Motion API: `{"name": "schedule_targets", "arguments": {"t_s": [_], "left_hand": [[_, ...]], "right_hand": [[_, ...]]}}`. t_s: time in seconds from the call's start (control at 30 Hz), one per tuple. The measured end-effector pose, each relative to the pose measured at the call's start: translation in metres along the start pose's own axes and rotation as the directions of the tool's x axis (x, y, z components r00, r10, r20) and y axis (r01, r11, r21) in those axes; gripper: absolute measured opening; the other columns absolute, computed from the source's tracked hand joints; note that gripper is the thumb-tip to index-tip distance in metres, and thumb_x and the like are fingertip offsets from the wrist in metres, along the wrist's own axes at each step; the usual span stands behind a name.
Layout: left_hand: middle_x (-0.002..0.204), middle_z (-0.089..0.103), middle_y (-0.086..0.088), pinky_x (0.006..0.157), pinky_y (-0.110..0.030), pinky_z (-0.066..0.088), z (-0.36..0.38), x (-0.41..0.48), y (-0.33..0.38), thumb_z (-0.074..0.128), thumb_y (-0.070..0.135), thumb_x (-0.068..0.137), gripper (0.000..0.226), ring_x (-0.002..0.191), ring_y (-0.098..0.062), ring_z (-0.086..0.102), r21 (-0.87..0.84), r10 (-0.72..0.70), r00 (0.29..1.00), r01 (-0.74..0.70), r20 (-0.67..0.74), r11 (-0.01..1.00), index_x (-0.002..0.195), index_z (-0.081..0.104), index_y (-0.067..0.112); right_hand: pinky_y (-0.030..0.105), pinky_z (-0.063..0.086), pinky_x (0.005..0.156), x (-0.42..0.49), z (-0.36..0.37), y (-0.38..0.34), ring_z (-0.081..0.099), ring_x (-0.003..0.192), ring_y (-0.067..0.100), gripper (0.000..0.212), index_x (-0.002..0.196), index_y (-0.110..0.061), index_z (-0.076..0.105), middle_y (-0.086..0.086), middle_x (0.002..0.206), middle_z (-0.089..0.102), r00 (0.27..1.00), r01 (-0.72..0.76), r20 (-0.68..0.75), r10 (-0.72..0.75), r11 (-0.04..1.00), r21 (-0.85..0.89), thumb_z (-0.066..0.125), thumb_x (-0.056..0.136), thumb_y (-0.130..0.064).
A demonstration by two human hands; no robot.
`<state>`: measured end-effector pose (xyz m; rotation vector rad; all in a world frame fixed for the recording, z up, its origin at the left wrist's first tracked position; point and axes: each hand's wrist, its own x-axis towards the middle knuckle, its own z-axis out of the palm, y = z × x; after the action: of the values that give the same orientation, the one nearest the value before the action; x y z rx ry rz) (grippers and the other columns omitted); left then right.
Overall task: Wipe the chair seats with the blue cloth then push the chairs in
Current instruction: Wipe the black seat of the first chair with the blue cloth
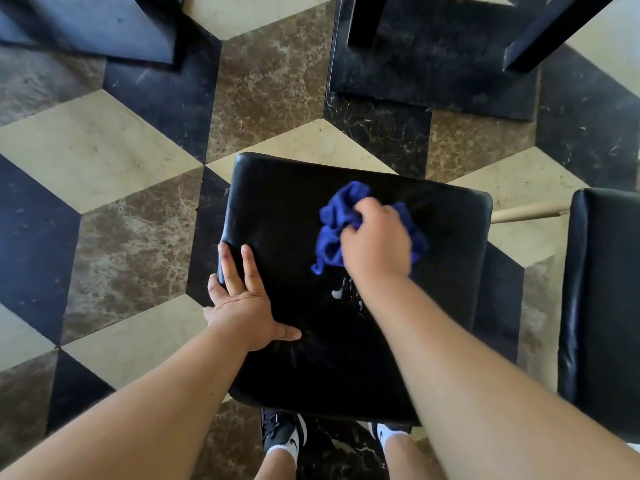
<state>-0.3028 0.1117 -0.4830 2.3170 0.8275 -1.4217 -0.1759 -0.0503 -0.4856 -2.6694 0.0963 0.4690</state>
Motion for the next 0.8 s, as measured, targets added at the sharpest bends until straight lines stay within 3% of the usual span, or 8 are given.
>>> {"name": "schedule_targets", "arguments": {"t_s": [0.07, 0.13, 0.23, 0.3, 0.37, 0.47, 0.63, 0.8], "left_hand": [[0.129, -0.078, 0.001, 0.12, -0.066, 0.032, 0.004, 0.004, -0.002, 0.092, 0.081, 0.041, 0.185, 0.158, -0.047, -0.012, -0.005, -0.001, 1.0, 0.001, -0.016, 1.0, 0.119, -0.069, 0.036], [0.136, -0.074, -0.001, 0.12, -0.064, 0.033, 0.007, 0.01, -0.004, 0.087, 0.074, 0.052, 0.173, 0.157, -0.044, -0.014, -0.029, -0.04, 0.999, 0.04, -0.002, 0.999, 0.14, -0.057, 0.034], [0.162, -0.05, -0.003, 0.124, -0.06, 0.028, 0.012, 0.021, -0.005, 0.057, 0.053, 0.095, 0.109, 0.161, -0.033, -0.012, -0.126, -0.062, 0.998, 0.062, -0.001, 0.99, 0.165, -0.022, 0.029], [0.165, -0.043, -0.003, 0.126, -0.057, 0.023, 0.009, 0.021, -0.005, 0.031, 0.059, 0.095, 0.093, 0.161, -0.032, -0.013, -0.116, -0.077, 0.996, 0.082, 0.043, 0.99, 0.165, -0.023, 0.029], [0.155, -0.057, -0.008, 0.127, -0.058, 0.017, 0.005, 0.015, -0.001, 0.035, 0.075, 0.078, 0.115, 0.157, -0.043, -0.024, -0.025, -0.049, 0.996, 0.051, 0.079, 0.998, 0.156, -0.038, 0.032], [0.126, -0.078, 0.0, 0.124, -0.064, 0.021, 0.0, 0.002, 0.0, 0.086, 0.085, 0.047, 0.177, 0.155, -0.051, -0.02, 0.017, -0.002, 0.999, 0.002, 0.046, 1.0, 0.119, -0.069, 0.036], [0.119, -0.08, 0.001, 0.125, -0.06, 0.027, -0.007, -0.011, 0.008, 0.091, 0.08, 0.05, 0.179, 0.158, -0.047, -0.016, 0.041, 0.0, 0.999, -0.002, 0.038, 0.999, 0.109, -0.072, 0.033], [0.115, -0.08, 0.0, 0.125, -0.06, 0.027, -0.01, -0.012, 0.009, 0.09, 0.078, 0.053, 0.178, 0.158, -0.048, -0.015, 0.038, -0.031, 0.996, 0.028, 0.08, 0.999, 0.102, -0.074, 0.032]], "right_hand": [[0.039, 0.037, 0.071, -0.014, 0.024, -0.043, 0.062, 0.105, 0.04, 0.023, 0.114, -0.023, 0.064, 0.012, 0.116, 0.062, 0.99, 0.097, 0.101, -0.099, 0.995, 0.023, 0.058, 0.093, -0.018], [0.04, 0.036, 0.07, -0.03, 0.044, -0.08, 0.06, 0.106, 0.041, 0.023, 0.115, -0.022, 0.062, 0.014, 0.117, 0.06, 0.957, 0.202, 0.199, -0.21, 0.978, 0.056, 0.059, 0.094, -0.017], [0.042, 0.039, 0.066, -0.049, 0.059, -0.107, 0.059, 0.104, 0.035, 0.028, 0.116, -0.02, 0.06, 0.012, 0.115, 0.058, 0.888, 0.332, 0.302, -0.346, 0.938, 0.099, 0.071, 0.091, -0.023], [0.042, 0.039, 0.064, -0.047, 0.057, -0.103, 0.059, 0.104, 0.035, 0.026, 0.116, -0.019, 0.059, 0.012, 0.114, 0.058, 0.873, 0.36, 0.316, -0.371, 0.928, 0.096, 0.069, 0.092, -0.021], [0.042, 0.037, 0.064, -0.038, 0.048, -0.085, 0.06, 0.103, 0.037, 0.02, 0.112, -0.019, 0.059, 0.012, 0.113, 0.058, 0.875, 0.367, 0.318, -0.366, 0.928, 0.059, 0.063, 0.093, -0.015], [0.041, 0.039, 0.064, -0.024, 0.025, -0.041, 0.062, 0.101, 0.039, 0.016, 0.107, -0.022, 0.057, 0.01, 0.112, 0.06, 0.905, 0.329, 0.287, -0.315, 0.944, -0.002, 0.06, 0.093, -0.015], [0.041, 0.049, 0.066, -0.004, -0.037, 0.049, 0.064, 0.096, 0.038, 0.013, 0.102, -0.023, 0.058, 0.01, 0.105, 0.063, 0.978, 0.144, 0.166, -0.129, 0.986, -0.084, 0.063, 0.09, -0.024], [0.036, 0.044, 0.07, 0.006, -0.072, 0.117, 0.063, 0.091, 0.028, 0.019, 0.111, -0.02, 0.064, 0.008, 0.103, 0.069, 0.998, -0.058, -0.011, 0.057, 0.995, -0.075, 0.068, 0.092, -0.02]]}}
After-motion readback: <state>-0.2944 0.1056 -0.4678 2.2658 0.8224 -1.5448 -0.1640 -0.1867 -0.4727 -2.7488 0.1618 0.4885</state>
